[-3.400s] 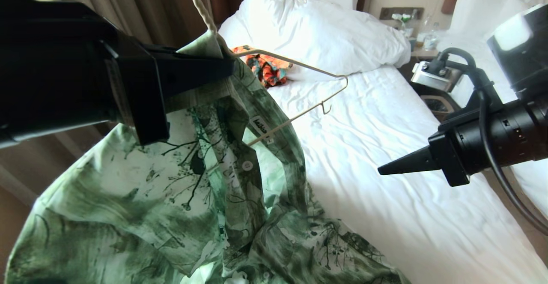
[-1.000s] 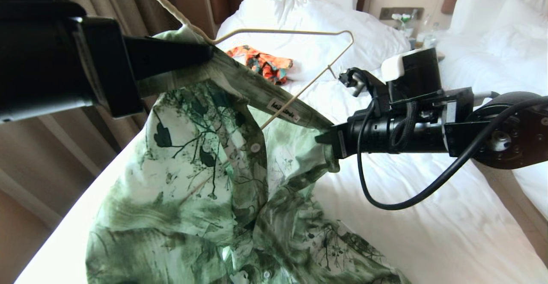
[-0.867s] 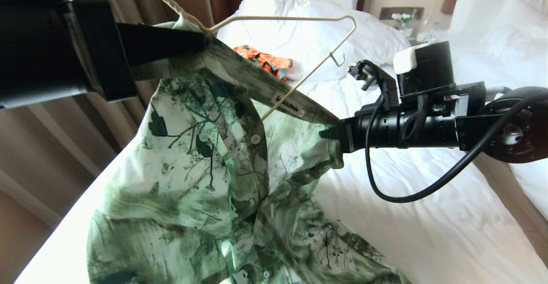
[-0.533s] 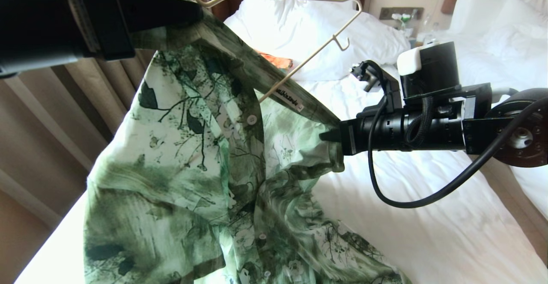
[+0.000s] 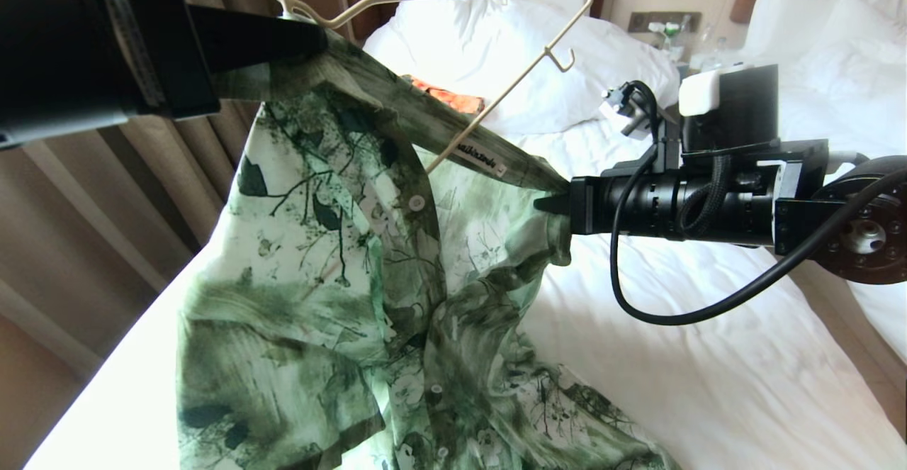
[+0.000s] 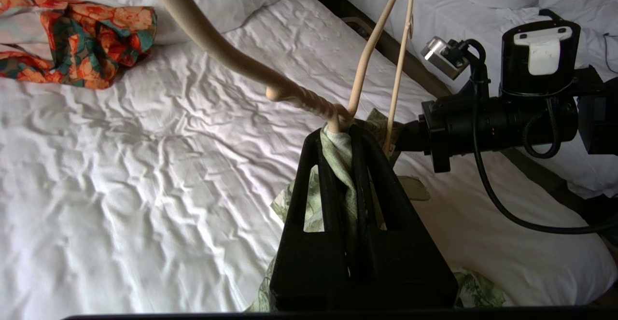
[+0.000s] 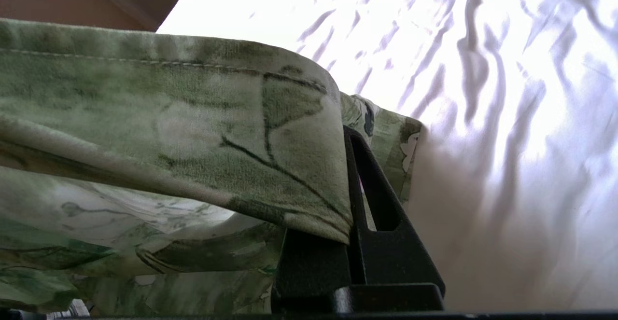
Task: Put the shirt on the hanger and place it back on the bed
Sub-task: Hook the other side of the shirt onto the hanger
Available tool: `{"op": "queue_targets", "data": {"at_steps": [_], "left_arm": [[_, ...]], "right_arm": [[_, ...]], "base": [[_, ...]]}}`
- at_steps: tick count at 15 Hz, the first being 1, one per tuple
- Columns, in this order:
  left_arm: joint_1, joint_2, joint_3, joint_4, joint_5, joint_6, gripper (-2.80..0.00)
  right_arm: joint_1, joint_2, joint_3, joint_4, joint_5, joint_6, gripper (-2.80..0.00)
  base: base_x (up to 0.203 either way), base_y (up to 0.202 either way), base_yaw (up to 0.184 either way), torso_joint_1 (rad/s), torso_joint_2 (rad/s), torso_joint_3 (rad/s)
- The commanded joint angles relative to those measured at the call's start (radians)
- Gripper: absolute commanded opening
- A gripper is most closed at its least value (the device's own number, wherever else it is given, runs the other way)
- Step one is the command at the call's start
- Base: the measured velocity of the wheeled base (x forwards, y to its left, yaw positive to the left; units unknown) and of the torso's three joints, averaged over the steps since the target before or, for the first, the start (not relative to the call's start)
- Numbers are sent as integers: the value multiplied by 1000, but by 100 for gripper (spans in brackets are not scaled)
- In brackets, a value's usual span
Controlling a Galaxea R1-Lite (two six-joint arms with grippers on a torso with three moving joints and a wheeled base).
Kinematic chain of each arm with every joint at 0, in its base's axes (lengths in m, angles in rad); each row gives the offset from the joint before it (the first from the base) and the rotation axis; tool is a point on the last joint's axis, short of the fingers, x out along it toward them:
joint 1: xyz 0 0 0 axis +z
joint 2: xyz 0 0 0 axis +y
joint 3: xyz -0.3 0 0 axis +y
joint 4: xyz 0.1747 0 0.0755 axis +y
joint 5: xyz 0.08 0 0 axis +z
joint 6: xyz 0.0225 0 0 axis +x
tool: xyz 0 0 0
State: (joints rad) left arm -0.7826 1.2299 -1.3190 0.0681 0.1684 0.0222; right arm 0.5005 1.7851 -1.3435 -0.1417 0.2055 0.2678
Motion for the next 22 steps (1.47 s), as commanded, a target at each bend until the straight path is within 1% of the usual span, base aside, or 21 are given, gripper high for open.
{"op": "queue_targets", "data": {"at_steps": [1,4,5,7,10,19,22], "left_arm": [[-1,-44,45,2,-1,-13,-280],[-7,-51,65,1,-3,-16,-280],[-18,-54,76,2,-3,-16,-280],[-36,-56,93,1,-2,-16,-280],[-74,-49,108,-1,0,-15,-280],[-77,-28,108,-2,2,-14,-280],[-78,-17,104,-2,2,-15,-280]], "right_arm": [[-13,2,3,-10,2,5,-280],[-14,3,1,-34,0,8,-280],[-14,0,1,-43,0,11,-280],[-15,-7,0,-60,1,44,-280],[-8,-6,3,-65,2,48,-280],[6,10,20,-52,2,42,-280],[4,7,20,-18,2,28,-280]], "base": [[0,0,0,0,0,0],[0,0,0,0,0,0],[0,0,0,0,0,0],[0,0,0,0,0,0],[0,0,0,0,0,0],[0,0,0,0,0,0],[0,0,0,0,0,0]]}}
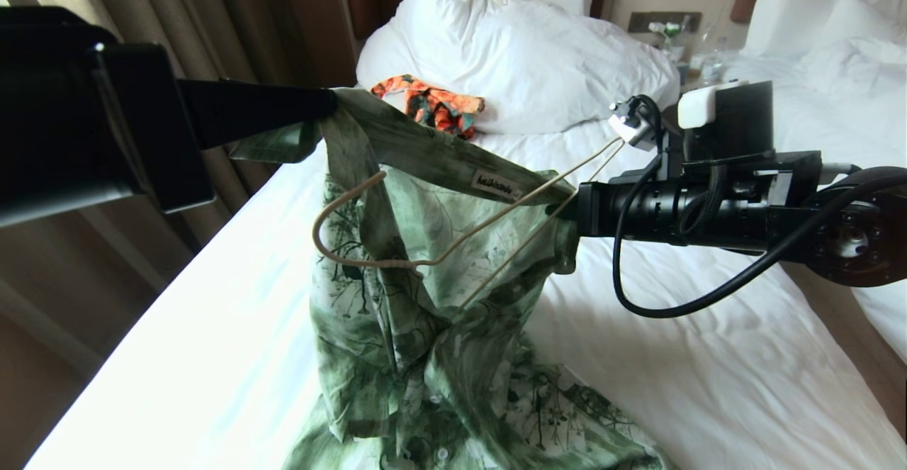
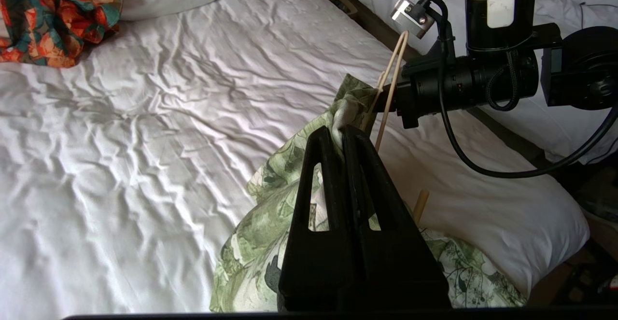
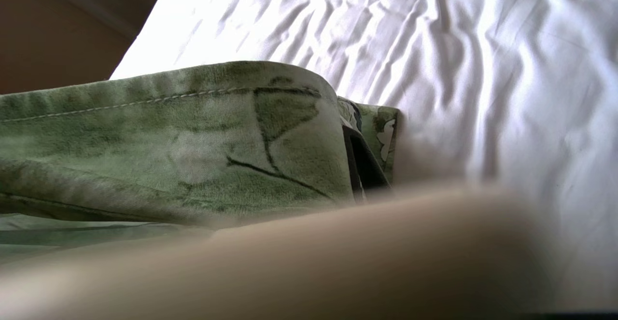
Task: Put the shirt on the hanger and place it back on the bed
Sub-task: Hook the other side of the shirt onto the hanger
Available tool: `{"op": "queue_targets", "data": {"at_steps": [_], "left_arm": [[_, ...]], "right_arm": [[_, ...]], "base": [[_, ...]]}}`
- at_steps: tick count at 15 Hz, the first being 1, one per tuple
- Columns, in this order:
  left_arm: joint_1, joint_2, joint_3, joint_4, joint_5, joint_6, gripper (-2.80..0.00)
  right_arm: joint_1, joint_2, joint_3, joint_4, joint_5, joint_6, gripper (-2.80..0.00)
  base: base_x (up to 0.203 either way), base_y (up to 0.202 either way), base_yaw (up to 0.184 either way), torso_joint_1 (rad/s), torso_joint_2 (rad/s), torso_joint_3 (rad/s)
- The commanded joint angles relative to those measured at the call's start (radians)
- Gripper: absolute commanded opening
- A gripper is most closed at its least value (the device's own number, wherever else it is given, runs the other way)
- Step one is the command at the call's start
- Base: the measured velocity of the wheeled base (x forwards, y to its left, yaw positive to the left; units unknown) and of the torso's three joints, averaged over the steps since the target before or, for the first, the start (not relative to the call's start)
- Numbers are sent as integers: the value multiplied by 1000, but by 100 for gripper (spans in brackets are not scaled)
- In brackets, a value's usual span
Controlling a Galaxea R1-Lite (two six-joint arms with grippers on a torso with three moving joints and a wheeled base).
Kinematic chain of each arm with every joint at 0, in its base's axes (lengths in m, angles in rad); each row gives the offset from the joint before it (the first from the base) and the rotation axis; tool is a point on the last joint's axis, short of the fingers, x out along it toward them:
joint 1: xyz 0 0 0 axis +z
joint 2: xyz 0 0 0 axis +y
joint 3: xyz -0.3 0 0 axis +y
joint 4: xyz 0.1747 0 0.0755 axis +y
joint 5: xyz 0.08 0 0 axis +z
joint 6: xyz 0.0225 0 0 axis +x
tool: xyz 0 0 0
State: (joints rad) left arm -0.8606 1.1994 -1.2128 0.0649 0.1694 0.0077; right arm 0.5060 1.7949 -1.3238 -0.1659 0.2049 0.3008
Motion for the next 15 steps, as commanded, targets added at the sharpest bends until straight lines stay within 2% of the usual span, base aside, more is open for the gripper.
{"op": "queue_targets", "data": {"at_steps": [1,6,9,11,15], "left_arm": [[0,21,-2,2,1,0,-280],[-18,72,100,-26,3,-21,-280],[2,133,98,-85,4,-24,-280],[21,166,96,-111,0,-23,-280],[42,229,55,-114,0,-27,-280]], "right_arm": [[-1,-2,1,12,0,-27,-280],[-24,15,-1,16,-1,-98,-280],[-33,23,8,41,-1,-131,-280],[-59,37,14,75,-4,-221,-280],[-122,45,18,82,-2,-238,-280]], "base": [[0,0,0,0,0,0],[0,0,0,0,0,0],[0,0,0,0,0,0],[0,0,0,0,0,0],[0,0,0,0,0,0]]}}
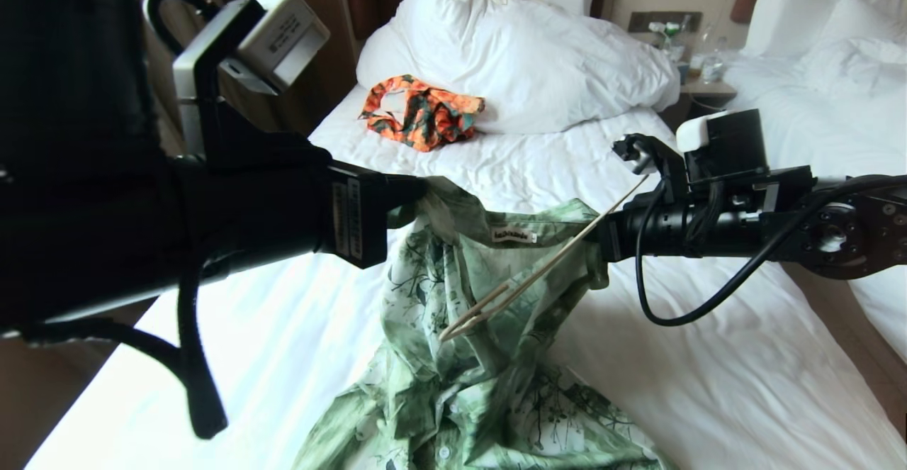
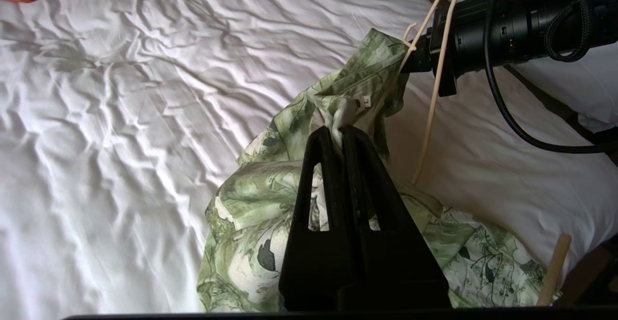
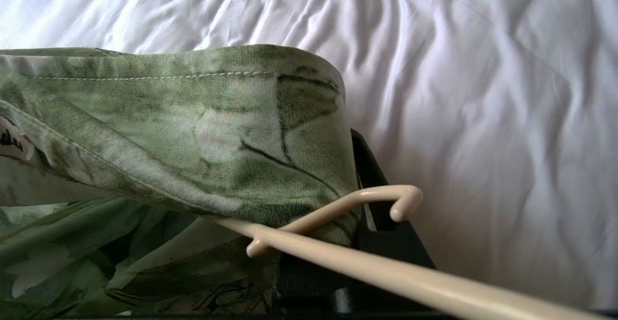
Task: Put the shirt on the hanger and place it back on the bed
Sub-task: Hook the other side of the shirt onto the hanger
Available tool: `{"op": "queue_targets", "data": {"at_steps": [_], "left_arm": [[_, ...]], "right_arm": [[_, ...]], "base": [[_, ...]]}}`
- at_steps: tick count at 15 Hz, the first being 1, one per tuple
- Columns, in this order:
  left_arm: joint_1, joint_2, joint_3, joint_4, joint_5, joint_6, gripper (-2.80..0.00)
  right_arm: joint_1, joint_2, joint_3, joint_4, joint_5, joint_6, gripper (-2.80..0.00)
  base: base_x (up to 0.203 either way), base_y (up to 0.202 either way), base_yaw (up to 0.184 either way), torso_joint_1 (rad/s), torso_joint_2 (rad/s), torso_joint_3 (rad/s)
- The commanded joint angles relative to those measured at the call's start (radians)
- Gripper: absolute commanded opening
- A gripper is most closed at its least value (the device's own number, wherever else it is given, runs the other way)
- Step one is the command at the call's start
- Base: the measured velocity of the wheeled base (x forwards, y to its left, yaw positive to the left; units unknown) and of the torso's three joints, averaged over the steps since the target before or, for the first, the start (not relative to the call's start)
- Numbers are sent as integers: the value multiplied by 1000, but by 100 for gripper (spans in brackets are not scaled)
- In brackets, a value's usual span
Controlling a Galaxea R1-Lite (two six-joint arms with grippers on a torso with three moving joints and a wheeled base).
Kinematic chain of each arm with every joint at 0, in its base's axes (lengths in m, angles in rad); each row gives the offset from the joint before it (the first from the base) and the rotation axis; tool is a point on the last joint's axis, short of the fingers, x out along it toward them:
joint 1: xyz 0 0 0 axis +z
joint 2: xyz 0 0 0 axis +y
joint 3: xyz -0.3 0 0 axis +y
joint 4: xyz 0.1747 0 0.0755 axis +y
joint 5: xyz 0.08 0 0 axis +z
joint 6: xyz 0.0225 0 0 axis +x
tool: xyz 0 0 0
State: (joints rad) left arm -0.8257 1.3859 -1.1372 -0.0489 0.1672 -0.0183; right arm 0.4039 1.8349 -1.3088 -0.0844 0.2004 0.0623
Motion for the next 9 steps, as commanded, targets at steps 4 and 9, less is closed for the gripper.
{"op": "queue_targets", "data": {"at_steps": [4,9], "left_arm": [[14,94,-65,-3,3,-3,-108],[21,27,-19,75,9,-33,0]], "right_arm": [[-48,4,50,7,4,1,-280],[-43,9,71,12,2,1,-280]], "base": [[0,0,0,0,0,0],[0,0,0,0,0,0]]}}
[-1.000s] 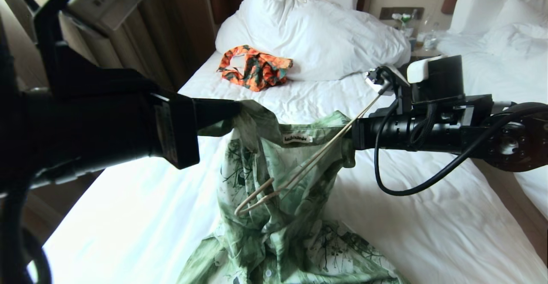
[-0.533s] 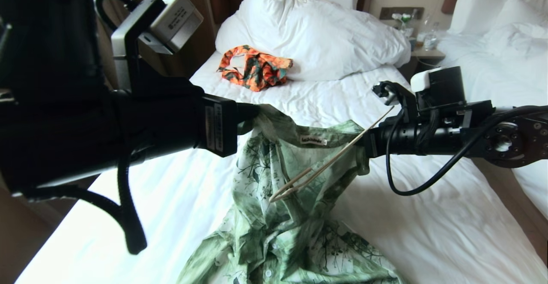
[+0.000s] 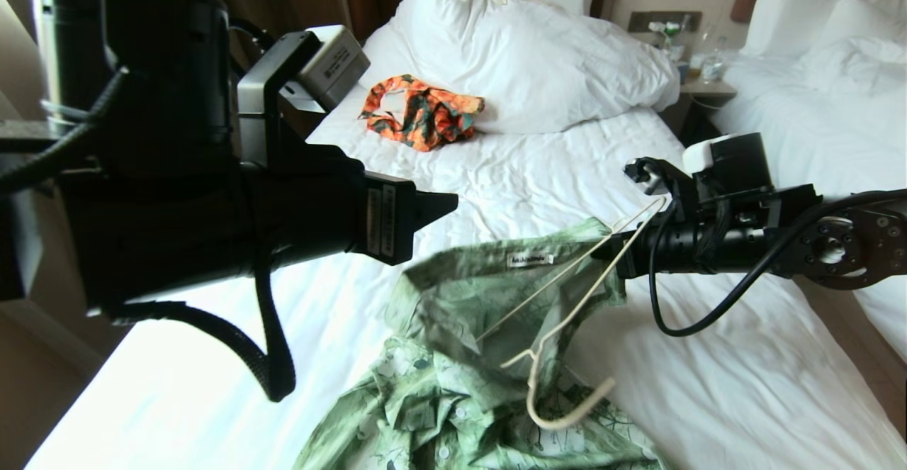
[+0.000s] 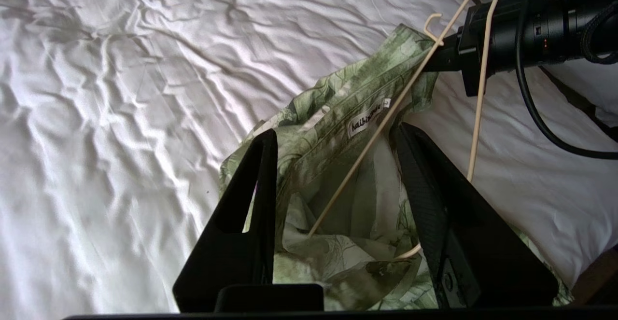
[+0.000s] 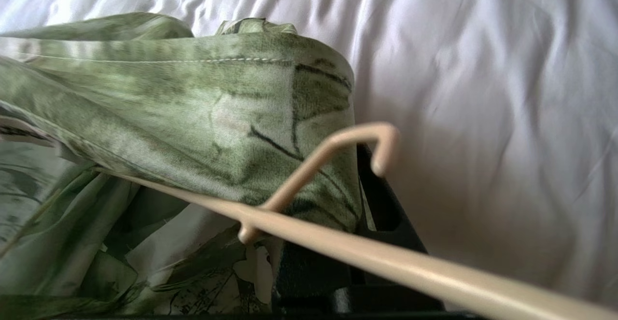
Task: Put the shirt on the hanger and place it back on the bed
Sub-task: Hook the other side of the shirt onto the hanger
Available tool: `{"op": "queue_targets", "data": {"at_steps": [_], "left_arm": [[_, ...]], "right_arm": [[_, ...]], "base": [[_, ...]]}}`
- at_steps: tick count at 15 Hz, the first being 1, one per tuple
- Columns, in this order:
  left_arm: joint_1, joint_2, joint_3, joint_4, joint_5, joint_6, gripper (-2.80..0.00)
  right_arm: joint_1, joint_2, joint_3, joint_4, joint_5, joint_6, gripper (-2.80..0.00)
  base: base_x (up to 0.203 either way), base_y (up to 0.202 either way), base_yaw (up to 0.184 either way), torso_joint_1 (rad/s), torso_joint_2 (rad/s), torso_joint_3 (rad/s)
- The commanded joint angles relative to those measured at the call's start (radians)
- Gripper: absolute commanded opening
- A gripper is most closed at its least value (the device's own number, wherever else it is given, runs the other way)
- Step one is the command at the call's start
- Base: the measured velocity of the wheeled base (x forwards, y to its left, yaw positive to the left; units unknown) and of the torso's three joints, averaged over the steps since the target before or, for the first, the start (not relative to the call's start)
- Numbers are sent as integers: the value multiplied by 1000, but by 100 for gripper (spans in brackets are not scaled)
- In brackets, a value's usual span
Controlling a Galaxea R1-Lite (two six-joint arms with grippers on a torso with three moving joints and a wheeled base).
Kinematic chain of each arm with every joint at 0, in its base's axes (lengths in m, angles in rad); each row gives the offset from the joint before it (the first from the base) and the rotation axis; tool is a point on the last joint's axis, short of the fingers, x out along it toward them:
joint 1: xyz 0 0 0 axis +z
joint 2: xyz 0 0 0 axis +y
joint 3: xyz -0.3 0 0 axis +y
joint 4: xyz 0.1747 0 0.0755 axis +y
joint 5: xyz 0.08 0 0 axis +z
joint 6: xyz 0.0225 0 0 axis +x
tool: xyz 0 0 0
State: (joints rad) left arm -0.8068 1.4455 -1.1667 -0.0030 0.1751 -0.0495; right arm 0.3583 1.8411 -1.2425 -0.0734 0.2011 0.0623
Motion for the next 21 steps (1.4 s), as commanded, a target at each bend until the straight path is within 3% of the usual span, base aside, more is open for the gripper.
{"op": "queue_targets", "data": {"at_steps": [1,4,7,8,11,16,21], "left_arm": [[5,-52,9,88,0,-4,0],[17,-101,9,159,1,-68,0],[83,-209,84,195,-2,-87,0],[96,-251,136,198,-3,-95,-280],[52,-334,310,200,0,-181,-280],[-112,-321,524,132,13,-242,-280],[-245,-120,661,-145,58,-242,-280]], "right_arm": [[2,6,8,0,1,1,-280],[2,9,12,0,-2,0,-280],[4,17,26,0,-5,-1,-280],[4,18,26,0,-5,-3,-280],[15,18,24,1,-9,-2,-280],[24,18,29,43,-38,2,-280],[31,15,20,81,-38,4,-280]], "base": [[0,0,0,0,0,0],[0,0,0,0,0,0],[0,0,0,0,0,0],[0,0,0,0,0,0],[0,0,0,0,0,0],[0,0,0,0,0,0],[0,0,0,0,0,0]]}}
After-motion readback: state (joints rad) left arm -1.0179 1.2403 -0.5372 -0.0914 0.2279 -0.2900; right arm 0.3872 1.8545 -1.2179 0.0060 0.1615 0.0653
